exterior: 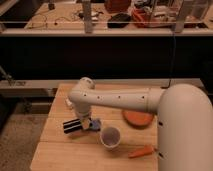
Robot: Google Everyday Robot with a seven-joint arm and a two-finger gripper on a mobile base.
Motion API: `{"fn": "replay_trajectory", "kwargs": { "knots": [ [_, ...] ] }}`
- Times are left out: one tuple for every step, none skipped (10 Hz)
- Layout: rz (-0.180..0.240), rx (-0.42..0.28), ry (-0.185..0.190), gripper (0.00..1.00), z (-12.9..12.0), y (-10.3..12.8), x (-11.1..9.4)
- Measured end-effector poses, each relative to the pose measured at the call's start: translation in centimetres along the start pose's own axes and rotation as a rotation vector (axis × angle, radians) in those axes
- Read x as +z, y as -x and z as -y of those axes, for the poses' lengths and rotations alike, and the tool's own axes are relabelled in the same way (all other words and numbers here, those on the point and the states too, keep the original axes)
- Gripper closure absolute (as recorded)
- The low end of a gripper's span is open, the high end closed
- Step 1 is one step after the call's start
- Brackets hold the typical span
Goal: Place the eraser on the white sponge
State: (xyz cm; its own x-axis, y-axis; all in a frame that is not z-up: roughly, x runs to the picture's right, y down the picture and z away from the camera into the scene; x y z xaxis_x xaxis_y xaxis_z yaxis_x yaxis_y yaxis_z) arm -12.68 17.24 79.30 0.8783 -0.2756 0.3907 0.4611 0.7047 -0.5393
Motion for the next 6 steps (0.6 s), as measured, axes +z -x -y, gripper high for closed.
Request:
{"fn": "replay_trajectory", "kwargs": {
  "knots": [
    [0.0,0.001,0.0,0.94,0.08,-0.3,0.0],
    [0.0,0.001,0.002,0.93,0.09,-0.48,0.03],
    [0.001,0.0,0.001,0.86,0.2,-0.57,0.05],
    [0.0,0.0,0.002,0.83,0.22,-0.69,0.07],
    [0.0,-0.001,0.003,0.83,0.27,-0.79,0.09],
    [0.001,0.0,0.003,0.89,0.36,-0.92,0.14]
  ]
}}
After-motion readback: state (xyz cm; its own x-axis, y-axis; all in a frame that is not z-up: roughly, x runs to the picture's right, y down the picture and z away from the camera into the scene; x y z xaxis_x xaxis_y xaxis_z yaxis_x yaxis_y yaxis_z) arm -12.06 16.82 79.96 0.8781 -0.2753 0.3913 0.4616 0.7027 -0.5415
